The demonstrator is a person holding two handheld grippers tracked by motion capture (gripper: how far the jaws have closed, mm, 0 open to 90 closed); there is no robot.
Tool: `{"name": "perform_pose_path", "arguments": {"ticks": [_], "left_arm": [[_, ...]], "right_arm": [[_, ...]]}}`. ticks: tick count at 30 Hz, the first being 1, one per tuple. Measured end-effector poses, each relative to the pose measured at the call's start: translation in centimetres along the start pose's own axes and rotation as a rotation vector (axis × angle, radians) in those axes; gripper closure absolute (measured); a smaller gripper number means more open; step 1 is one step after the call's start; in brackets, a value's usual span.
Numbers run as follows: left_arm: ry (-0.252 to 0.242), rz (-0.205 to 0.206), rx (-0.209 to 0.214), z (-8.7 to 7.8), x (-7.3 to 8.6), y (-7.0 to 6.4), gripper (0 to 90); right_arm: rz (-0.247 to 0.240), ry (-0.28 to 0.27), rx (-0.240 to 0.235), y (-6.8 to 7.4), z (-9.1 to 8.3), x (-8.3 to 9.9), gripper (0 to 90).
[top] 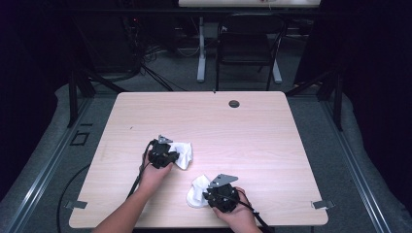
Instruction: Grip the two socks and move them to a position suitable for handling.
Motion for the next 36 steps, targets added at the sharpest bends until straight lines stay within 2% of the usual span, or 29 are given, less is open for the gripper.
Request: {"name": "perform_pose_path", "arguments": {"ticks": [4,6,11,17,22,24,27,30,34,36], "left_arm": [[0.0,-0.007,0.016,0.0,0.2,-0.7,80.8],[-0.004,-0.026,0.028,0.1,0.5,-1.4,80.8],[-0.004,-0.024,0.037,0.1,0.9,-2.4,80.7],[-0.005,-0.048,0.068,0.1,1.2,-3.3,80.6],[-0.012,-0.043,0.073,0.2,1.3,-3.7,79.3],[-0.028,-0.026,0.075,0.0,1.3,-3.8,75.2],[-0.04,-0.022,0.081,-0.7,1.1,-3.7,72.2],[-0.054,0.005,0.082,-1.9,1.2,-3.5,70.0],[-0.062,0.022,0.107,-3.7,2.1,-3.4,68.9],[-0.061,0.027,0.116,-4.1,2.4,-3.4,68.5]], "right_arm": [[0.021,0.003,0.001,0.2,0.0,0.0,75.0],[0.037,0.003,-0.013,0.5,0.1,-0.1,74.9],[0.021,0.001,-0.017,1.2,0.3,-0.3,74.9],[0.013,-0.001,-0.011,1.7,0.3,-0.3,74.9],[0.022,0.002,-0.009,1.7,0.3,-0.3,74.2],[0.036,0.002,-0.015,1.7,0.3,-0.4,72.5],[0.042,-0.009,-0.021,1.5,0.0,-0.4,72.0],[0.043,-0.03,-0.025,1.4,-0.2,-0.5,72.2],[0.045,-0.031,-0.025,1.1,-0.6,-0.6,72.7],[0.04,-0.031,-0.023,1.0,-0.6,-0.6,72.7]]}}
Point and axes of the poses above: each handheld gripper's, and its own axes: z roughly forward along the jaws, x roughly out of its underside, y roughly to its left, the point moved 1 cm from there along z, roughly forward along the jaws, and after that the axes turned 7 degrees about -z, right-handed, at the moved point
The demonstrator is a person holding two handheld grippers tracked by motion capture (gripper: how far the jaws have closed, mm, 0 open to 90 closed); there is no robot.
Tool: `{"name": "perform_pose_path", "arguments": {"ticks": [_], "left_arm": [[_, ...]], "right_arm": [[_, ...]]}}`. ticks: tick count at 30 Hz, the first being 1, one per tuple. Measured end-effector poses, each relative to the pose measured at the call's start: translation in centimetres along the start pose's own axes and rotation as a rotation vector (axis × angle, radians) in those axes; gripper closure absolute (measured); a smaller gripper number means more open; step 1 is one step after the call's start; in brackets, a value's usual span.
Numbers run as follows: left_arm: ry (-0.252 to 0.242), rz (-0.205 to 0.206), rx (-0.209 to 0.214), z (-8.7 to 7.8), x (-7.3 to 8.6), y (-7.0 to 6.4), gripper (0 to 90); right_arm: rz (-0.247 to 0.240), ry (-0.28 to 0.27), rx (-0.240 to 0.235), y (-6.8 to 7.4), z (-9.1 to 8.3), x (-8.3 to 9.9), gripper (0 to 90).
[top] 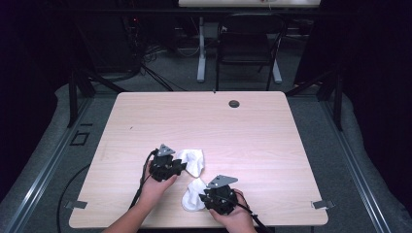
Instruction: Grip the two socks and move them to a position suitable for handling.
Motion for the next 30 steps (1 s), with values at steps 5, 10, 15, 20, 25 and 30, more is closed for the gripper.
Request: {"name": "perform_pose_path", "arguments": {"ticks": [5,10,15,20,25,30], "left_arm": [[0.019,0.004,0.057,-2.2,2.4,-0.7,67.6],[0.047,0.016,0.094,-3.5,4.3,-1.7,69.3],[0.078,0.032,0.113,-4.0,5.5,-2.5,70.7],[0.086,0.048,0.101,-3.8,6.1,-2.8,71.5],[0.077,0.046,0.112,-3.8,6.2,-3.2,72.6],[0.076,0.063,0.119,-3.8,6.4,-3.7,74.1]], "right_arm": [[0.001,-0.01,0.0,-0.3,-0.3,-0.1,72.7],[-0.035,-0.026,-0.022,0.2,-0.5,-0.4,70.4],[-0.097,-0.028,-0.045,1.4,-0.2,-0.5,67.5],[-0.182,0.018,-0.061,2.6,0.7,-0.3,62.9],[-0.232,0.042,-0.019,3.2,1.3,-0.2,71.6],[-0.186,0.035,-0.022,2.8,1.2,-0.3,84.9]]}}
Point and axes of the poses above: each handheld gripper's, and its own axes: z roughly forward along the jaws, x roughly out of its underside, y roughly to its left, the point moved 1 cm from there along z, roughly forward along the jaws, and after that the axes turned 7 degrees about -z, right-handed, at the moved point
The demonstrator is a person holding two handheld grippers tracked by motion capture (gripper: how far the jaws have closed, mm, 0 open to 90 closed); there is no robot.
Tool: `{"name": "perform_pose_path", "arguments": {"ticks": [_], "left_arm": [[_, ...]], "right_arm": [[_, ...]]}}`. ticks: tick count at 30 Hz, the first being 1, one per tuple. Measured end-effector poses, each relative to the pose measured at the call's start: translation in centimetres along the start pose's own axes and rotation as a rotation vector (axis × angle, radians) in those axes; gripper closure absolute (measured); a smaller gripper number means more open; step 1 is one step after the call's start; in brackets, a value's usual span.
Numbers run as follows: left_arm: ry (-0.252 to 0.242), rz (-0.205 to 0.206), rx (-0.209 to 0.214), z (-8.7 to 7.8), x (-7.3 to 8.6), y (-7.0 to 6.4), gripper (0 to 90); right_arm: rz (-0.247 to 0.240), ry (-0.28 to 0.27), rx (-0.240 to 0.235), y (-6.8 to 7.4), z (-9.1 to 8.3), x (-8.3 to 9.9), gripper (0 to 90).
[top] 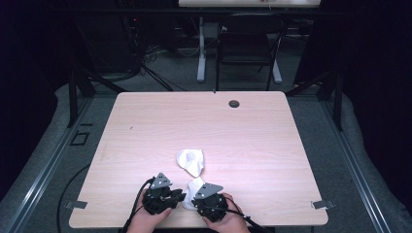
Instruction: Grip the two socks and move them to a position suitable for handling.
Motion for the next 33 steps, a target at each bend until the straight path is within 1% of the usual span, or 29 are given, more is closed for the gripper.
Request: {"name": "perform_pose_path", "arguments": {"ticks": [1,2,3,6,7,8,10,11,13,16,17,20,21,22,24,25,27,28,29,30,31,33], "left_arm": [[0.0,0.005,0.001,0.0,0.0,-0.1,74.1],[0.0,0.005,0.001,0.0,0.0,-0.1,74.2],[0.005,0.018,-0.001,0.1,0.1,-0.4,74.8],[0.009,0.02,0.006,0.3,0.3,-0.6,75.6],[0.022,0.035,0.003,0.5,0.4,-0.7,75.6],[0.032,0.034,0.006,0.8,0.5,-0.8,75.6],[0.042,0.044,-0.006,1.1,0.6,-0.7,75.6],[0.046,0.04,-0.009,1.2,0.7,-0.7,75.6],[0.049,0.046,-0.015,1.4,0.8,-0.7,75.7],[0.05,0.05,-0.018,1.4,0.8,-0.7,76.0],[0.055,0.058,-0.018,1.4,0.8,-0.6,76.1],[0.057,0.063,-0.021,1.3,0.8,-0.5,76.7],[0.062,0.067,-0.023,1.2,0.8,-0.4,76.8],[0.062,0.061,-0.024,1.1,0.8,-0.3,76.7],[0.07,0.062,-0.031,0.9,0.8,-0.1,76.7],[0.072,0.055,-0.031,0.9,0.8,0.0,76.7],[0.076,0.056,-0.038,0.7,0.8,0.2,76.7],[0.076,0.056,-0.038,0.7,0.8,0.2,76.7],[0.08,0.064,-0.044,0.5,0.8,0.5,76.7],[0.082,0.054,-0.045,0.5,0.8,0.5,76.7],[0.091,0.065,-0.05,0.3,0.8,0.6,76.7],[0.098,0.075,-0.065,0.1,0.8,0.8,76.7]], "right_arm": [[0.016,-0.008,-0.004,0.0,-0.1,0.0,85.8],[0.016,-0.008,-0.004,0.0,-0.1,0.0,85.8],[0.034,-0.016,-0.009,-0.2,-0.2,-0.1,87.3],[0.065,-0.036,-0.013,-0.5,-0.4,-0.1,87.9],[0.081,-0.048,-0.011,-0.6,-0.5,-0.1,88.0],[0.088,-0.05,-0.012,-0.6,-0.6,-0.1,88.1],[0.102,-0.063,-0.006,-0.8,-0.8,-0.1,88.1],[0.106,-0.067,-0.001,-0.9,-1.0,-0.1,88.1],[0.125,-0.083,-0.006,-1.2,-1.3,-0.1,88.1],[0.14,-0.097,0.0,-1.6,-1.8,-0.1,88.2],[0.145,-0.104,0.003,-1.8,-1.9,-0.1,88.1],[0.152,-0.113,0.007,-2.0,-2.3,-0.1,88.2],[0.161,-0.113,0.016,-2.4,-2.7,0.0,88.2],[0.164,-0.112,0.016,-2.5,-2.9,0.0,88.2],[0.172,-0.12,0.028,-2.8,-3.4,0.1,88.2],[0.183,-0.126,0.029,-2.9,-3.6,0.2,88.2],[0.191,-0.124,0.035,-3.3,-4.2,0.3,88.2],[0.191,-0.124,0.035,-3.3,-4.2,0.3,88.2],[0.21,-0.127,0.04,-3.6,-4.8,0.6,88.2],[0.218,-0.128,0.043,-3.6,-5.0,0.8,88.2],[0.23,-0.128,0.042,-3.7,-5.2,1.1,88.2],[0.239,-0.122,0.056,-3.8,-5.7,1.5,88.2]]}}
Point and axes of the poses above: each handheld gripper's, and its own axes: z roughly forward along the jaws, x roughly out of its underside, y roughly to its left, the point moved 1 cm from there along z, roughly forward along the jaws, and after that the axes turned 7 degrees about -z, right-handed, at the moved point
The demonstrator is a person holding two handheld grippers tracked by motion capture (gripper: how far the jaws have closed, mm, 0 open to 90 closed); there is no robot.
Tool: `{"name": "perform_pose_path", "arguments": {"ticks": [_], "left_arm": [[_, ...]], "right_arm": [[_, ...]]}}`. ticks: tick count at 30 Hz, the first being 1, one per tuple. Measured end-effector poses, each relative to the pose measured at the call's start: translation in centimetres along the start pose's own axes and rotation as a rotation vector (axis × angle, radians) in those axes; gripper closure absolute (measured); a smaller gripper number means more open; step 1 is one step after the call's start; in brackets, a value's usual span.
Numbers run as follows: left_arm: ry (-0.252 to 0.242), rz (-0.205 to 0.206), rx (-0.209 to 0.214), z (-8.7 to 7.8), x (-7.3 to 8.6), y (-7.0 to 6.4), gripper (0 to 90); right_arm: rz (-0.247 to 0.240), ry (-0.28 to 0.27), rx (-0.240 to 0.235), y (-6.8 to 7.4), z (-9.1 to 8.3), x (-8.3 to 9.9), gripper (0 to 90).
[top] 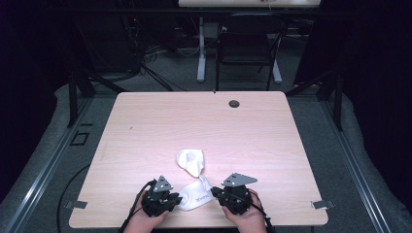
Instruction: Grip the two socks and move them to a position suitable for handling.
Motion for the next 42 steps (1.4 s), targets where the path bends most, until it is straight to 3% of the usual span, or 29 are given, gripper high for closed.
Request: {"name": "perform_pose_path", "arguments": {"ticks": [3,12,15,17,18,19,20,21,25,29,30,31,32,34,39,40,42], "left_arm": [[0.013,0.009,-0.012,-0.2,0.0,0.3,76.5],[0.002,-0.013,-0.046,-0.5,-0.1,1.8,76.7],[-0.004,-0.025,-0.046,-0.5,-0.1,2.2,76.6],[-0.008,-0.038,-0.041,-0.5,-0.1,2.2,74.9],[-0.006,-0.06,-0.008,-0.6,-0.2,2.3,73.8],[-0.006,-0.06,-0.008,-0.6,-0.2,2.3,73.7],[-0.028,-0.085,0.015,-0.7,-0.3,2.2,73.1],[-0.033,-0.076,0.012,-0.9,-0.4,2.2,73.0],[-0.064,-0.066,0.019,-1.1,-0.6,1.7,71.4],[-0.072,-0.055,0.028,-1.0,-0.5,1.2,71.2],[-0.069,-0.049,0.034,-0.9,-0.5,1.0,71.2],[-0.069,-0.049,0.034,-0.9,-0.5,1.0,71.1],[-0.061,-0.044,0.037,-0.6,-0.5,0.6,70.6],[-0.037,-0.035,0.034,-0.2,-0.4,0.3,70.1],[-0.03,-0.018,0.012,0.4,-0.4,0.2,68.9],[-0.027,-0.024,0.014,0.4,-0.4,0.3,68.8],[-0.03,-0.028,0.014,0.3,-0.3,0.5,68.8]], "right_arm": [[0.016,0.002,0.005,-0.3,-0.3,0.2,88.2],[0.068,0.084,0.008,-1.1,0.0,1.7,87.9],[0.07,0.134,0.008,-1.4,0.4,2.1,86.1],[0.082,0.135,0.002,-1.4,0.6,2.2,83.8],[0.094,0.135,-0.012,-1.5,0.6,2.1,76.2],[0.09,0.115,-0.016,-1.6,0.6,2.1,73.2],[0.086,0.094,-0.019,-1.6,0.5,2.0,70.0],[0.094,0.075,-0.019,-1.6,0.5,1.9,69.0],[0.03,0.045,0.012,-1.4,0.7,1.6,66.4],[0.008,0.05,0.026,-1.3,1.4,1.5,71.7],[-0.012,0.045,0.008,-1.1,1.8,1.2,78.6],[-0.012,0.045,0.008,-1.1,1.8,1.2,78.6],[-0.039,0.072,-0.013,-0.8,2.3,1.1,82.0],[-0.058,0.094,-0.009,-0.8,2.8,1.2,82.4],[-0.053,0.135,0.028,-1.2,3.7,1.5,82.7],[-0.021,0.13,0.024,-1.6,3.8,1.7,83.9],[-0.012,0.133,0.033,-1.8,3.7,1.7,85.6]]}}
Point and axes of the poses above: each handheld gripper's, and its own axes: z roughly forward along the jaws, x roughly out of its underside, y roughly to its left, the point moved 1 cm from there along z, roughly forward along the jaws, and after that the axes turned 7 degrees about -z, right-handed, at the moved point
